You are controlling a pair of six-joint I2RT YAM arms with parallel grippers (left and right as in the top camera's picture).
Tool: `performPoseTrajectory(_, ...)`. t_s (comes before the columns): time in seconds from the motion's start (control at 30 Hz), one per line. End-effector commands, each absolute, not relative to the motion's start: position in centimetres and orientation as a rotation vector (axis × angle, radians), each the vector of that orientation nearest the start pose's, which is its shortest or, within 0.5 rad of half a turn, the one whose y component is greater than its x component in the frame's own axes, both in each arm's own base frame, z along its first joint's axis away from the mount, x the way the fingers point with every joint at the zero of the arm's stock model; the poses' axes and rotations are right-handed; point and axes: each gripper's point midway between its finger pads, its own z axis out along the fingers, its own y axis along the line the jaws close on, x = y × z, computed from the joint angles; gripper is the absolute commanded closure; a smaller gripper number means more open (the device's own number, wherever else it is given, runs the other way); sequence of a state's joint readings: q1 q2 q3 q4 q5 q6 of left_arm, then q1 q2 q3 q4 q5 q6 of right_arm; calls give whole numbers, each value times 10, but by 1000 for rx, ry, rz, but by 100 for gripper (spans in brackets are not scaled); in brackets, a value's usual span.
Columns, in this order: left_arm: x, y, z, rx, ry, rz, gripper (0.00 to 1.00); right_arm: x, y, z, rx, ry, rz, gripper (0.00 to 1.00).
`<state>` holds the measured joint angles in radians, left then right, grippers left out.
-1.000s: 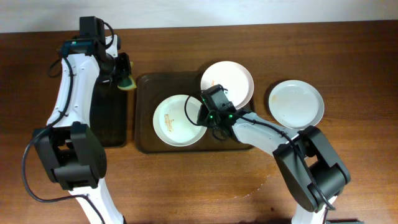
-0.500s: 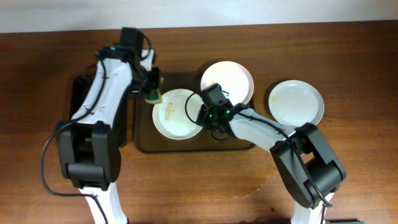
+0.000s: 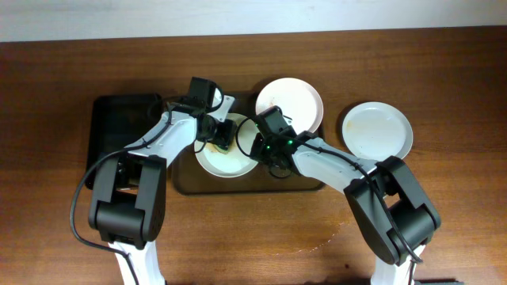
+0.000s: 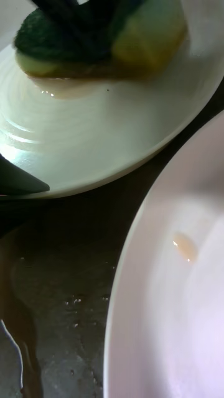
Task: Clean dirty plates on tray and stack at the side
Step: 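Scrub the held plate with the sponge in the left gripper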
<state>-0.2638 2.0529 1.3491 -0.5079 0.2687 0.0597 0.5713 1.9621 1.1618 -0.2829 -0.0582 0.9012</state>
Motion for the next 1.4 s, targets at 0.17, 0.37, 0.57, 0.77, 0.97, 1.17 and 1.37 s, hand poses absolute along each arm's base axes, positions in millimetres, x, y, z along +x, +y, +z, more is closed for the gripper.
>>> performPoseTrajectory(0.17, 351, -152, -6, 488, 3040, -577, 100, 370, 252, -4, 421, 2759, 500, 96)
performPoseTrajectory(0.37, 379, -192, 15, 739, 2716, -848, 100, 371, 251, -4, 417, 2759, 499, 96)
performPoseTrajectory(0.57, 429, -97, -7, 83, 2833, -9, 99, 371, 251, -4, 417, 2758, 499, 96)
performPoseTrajectory(0.77, 368, -85, -18, 65, 3089, 47, 99, 371, 252, -4, 417, 2760, 504, 96)
performPoseTrajectory(0.97, 375, -188, 14, 545, 2818, -868, 100, 370, 254, -3, 412, 2763, 521, 96)
performPoseTrajectory(1.17, 463, -100, 6, 36, 2696, -96, 100, 372, 255, -3, 411, 2755, 525, 96)
performPoseTrajectory(1.37, 447, -94, 80, 82, 2705, -73, 99, 370, 257, -3, 381, 2765, 538, 96)
